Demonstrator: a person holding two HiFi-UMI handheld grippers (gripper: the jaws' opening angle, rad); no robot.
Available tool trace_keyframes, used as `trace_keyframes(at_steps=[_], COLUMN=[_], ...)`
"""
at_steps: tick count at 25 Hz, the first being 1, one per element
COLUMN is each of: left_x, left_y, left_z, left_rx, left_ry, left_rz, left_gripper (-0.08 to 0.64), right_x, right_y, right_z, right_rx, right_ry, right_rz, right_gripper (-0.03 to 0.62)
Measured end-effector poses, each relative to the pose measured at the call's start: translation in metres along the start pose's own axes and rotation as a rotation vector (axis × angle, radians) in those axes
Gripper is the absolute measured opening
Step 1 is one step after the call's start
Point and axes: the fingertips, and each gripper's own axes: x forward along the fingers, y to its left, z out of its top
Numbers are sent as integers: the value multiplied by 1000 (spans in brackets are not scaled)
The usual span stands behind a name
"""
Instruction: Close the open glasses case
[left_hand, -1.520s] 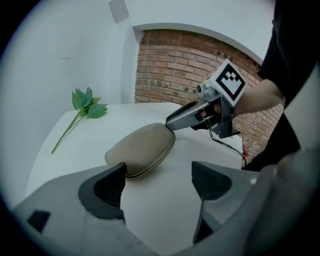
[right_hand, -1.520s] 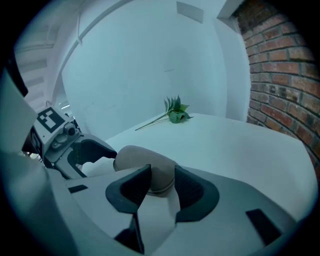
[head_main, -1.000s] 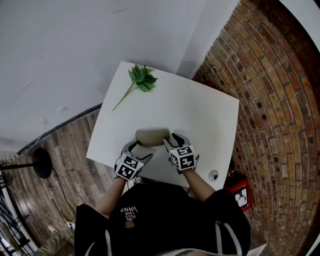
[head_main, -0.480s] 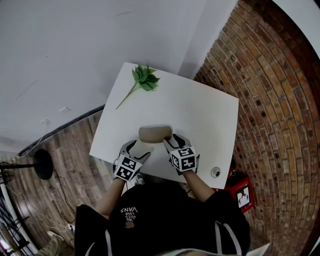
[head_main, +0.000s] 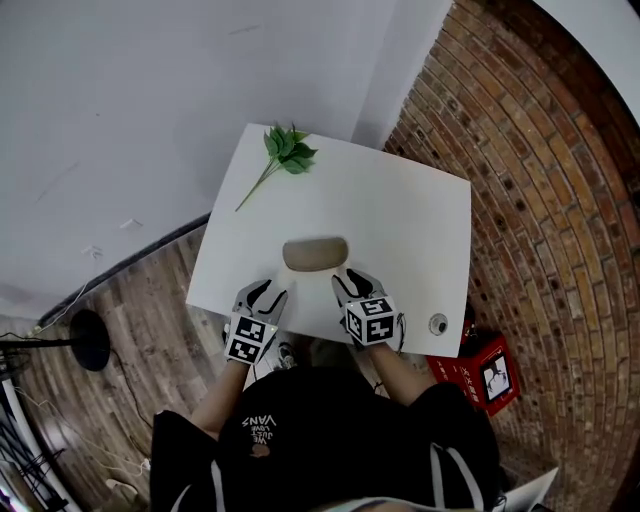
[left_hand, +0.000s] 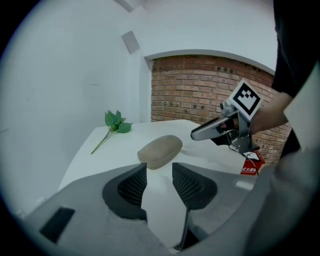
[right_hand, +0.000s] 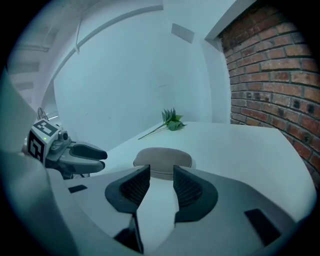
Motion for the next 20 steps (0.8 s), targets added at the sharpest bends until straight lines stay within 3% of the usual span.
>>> trace_keyframes(at_steps=[7, 11, 20], left_x=[-38, -52, -61], left_y=[14, 18, -4], left_z=[11, 11, 21], left_rx=[-14, -54, -77], left_ry=[-130, -172, -210], left_rz=[97, 116, 86], left_gripper=[12, 8, 8], right_x=[-24, -35, -58], right_y=[13, 19, 30], right_z=[-6, -9, 18], right_rx=[54, 57, 67], right_ry=[-68, -83, -189], right_rz=[-5, -8, 146], right_gripper=[75, 1, 0])
